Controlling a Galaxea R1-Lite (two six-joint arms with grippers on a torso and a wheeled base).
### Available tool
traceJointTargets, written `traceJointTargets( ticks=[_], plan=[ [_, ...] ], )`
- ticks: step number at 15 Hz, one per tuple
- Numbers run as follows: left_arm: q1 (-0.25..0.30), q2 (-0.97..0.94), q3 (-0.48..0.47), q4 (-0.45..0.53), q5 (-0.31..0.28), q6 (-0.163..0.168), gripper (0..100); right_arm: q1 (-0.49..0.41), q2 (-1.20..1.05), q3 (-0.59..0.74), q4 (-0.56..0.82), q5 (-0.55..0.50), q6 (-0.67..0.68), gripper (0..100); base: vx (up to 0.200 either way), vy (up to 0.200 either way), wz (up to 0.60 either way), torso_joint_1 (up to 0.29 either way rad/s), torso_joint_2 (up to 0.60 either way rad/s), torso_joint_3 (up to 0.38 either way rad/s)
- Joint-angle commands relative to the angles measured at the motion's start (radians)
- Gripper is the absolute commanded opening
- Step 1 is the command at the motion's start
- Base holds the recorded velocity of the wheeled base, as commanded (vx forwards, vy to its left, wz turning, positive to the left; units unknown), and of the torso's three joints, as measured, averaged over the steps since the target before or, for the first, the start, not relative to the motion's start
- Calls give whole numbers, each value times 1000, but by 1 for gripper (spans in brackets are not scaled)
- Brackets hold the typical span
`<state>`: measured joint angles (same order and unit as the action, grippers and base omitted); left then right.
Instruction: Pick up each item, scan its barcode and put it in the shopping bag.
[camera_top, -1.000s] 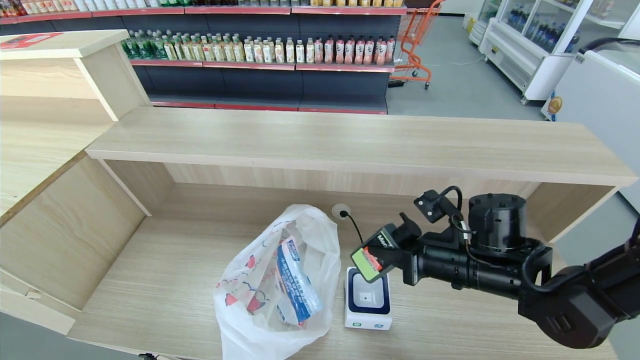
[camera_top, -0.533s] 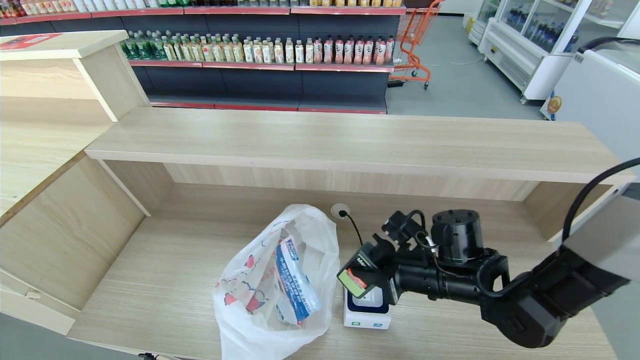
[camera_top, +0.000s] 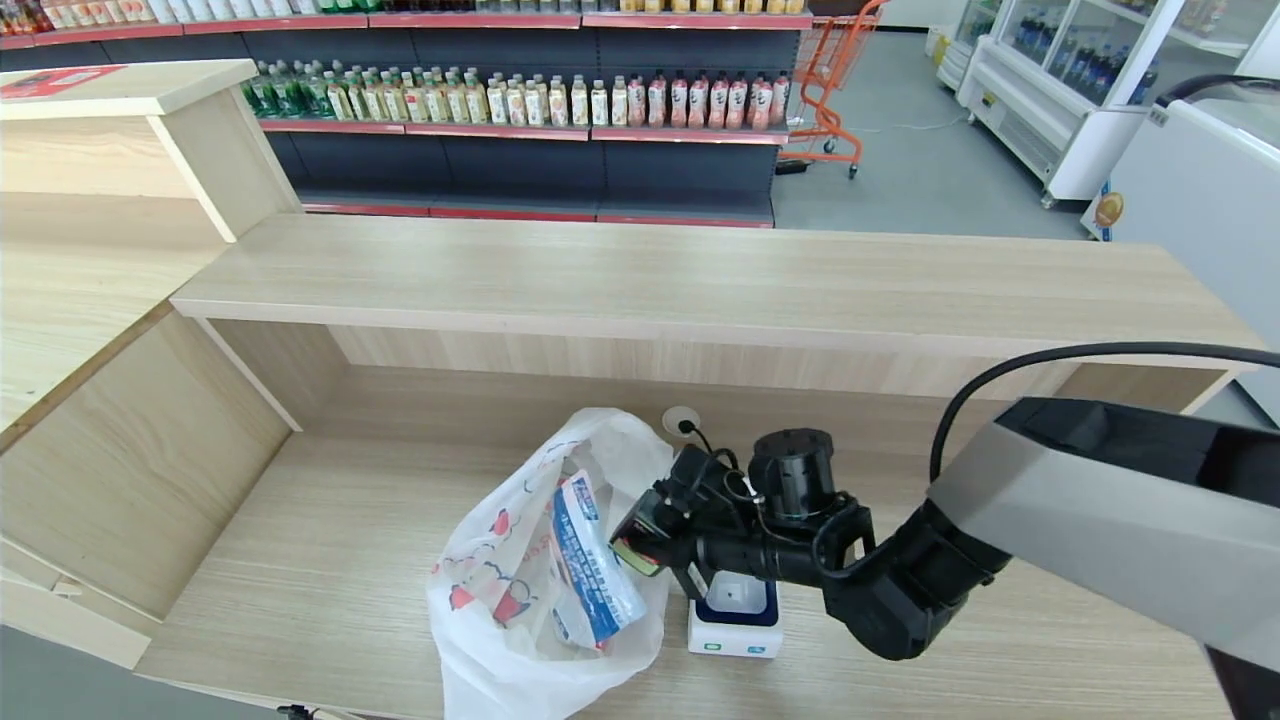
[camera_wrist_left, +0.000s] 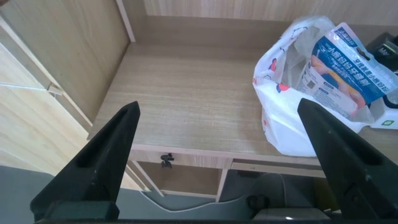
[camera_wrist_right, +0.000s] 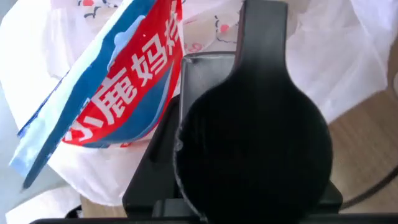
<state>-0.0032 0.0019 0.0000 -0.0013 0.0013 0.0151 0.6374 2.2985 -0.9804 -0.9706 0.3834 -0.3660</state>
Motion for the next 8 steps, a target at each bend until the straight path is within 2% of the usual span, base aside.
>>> traceJointTargets(
  ticks=[1, 8],
  plan=[
    [0, 0, 0, 0, 0, 0, 100, 2, 76, -63, 1, -1, -5, 0, 0, 0, 0, 0, 0, 0],
    [0, 0, 0, 0, 0, 0, 100, 4, 183, -218, 7, 0, -16, 0, 0, 0, 0, 0, 0, 0]
  ],
)
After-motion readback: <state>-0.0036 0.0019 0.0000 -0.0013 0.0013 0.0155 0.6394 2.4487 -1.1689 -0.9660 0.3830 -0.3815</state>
